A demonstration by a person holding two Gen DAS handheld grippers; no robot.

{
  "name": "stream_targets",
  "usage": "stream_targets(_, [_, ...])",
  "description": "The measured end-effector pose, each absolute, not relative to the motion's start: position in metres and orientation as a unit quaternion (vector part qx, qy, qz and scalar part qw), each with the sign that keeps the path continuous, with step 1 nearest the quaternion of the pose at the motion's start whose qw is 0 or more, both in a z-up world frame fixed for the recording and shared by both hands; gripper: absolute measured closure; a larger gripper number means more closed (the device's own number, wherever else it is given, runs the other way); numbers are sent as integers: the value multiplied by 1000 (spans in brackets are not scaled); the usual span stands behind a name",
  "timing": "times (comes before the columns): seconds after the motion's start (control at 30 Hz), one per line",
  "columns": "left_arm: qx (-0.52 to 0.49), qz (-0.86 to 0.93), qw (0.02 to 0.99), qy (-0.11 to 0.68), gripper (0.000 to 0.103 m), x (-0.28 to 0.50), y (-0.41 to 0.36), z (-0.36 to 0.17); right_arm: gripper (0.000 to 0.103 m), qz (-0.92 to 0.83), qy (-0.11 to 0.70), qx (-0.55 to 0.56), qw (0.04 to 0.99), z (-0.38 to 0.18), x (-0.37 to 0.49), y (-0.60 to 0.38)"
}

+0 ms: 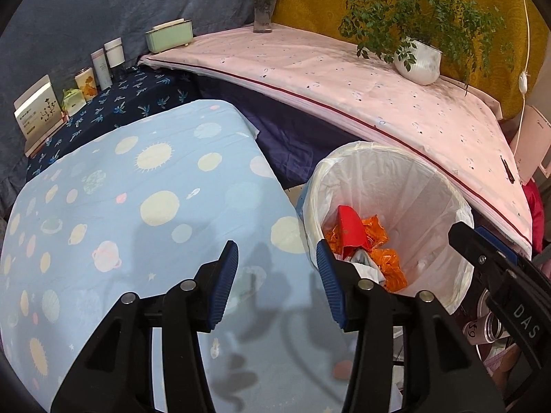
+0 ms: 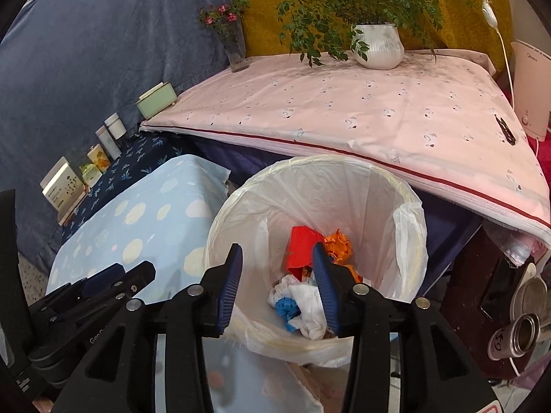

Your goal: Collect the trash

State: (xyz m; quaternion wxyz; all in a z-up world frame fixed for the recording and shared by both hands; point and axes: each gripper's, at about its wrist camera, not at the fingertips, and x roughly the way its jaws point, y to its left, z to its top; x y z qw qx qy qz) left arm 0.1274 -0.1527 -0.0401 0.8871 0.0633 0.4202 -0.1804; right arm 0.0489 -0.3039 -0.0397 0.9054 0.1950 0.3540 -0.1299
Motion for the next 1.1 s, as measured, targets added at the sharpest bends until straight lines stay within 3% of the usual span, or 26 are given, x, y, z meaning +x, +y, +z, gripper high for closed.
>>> stream_targets(0.37, [68, -170, 891, 416, 44, 107, -140, -40, 45, -141, 361, 163, 907, -35, 29, -291])
stream_targets(0.63, [78, -162, 895, 408, 35, 93, -129, -37, 42, -139, 369, 155, 906, -34, 17, -284])
stream_targets(1.1, [95, -149, 899, 400, 20, 68, -119, -36, 27, -150, 381, 119, 905, -35, -6, -272])
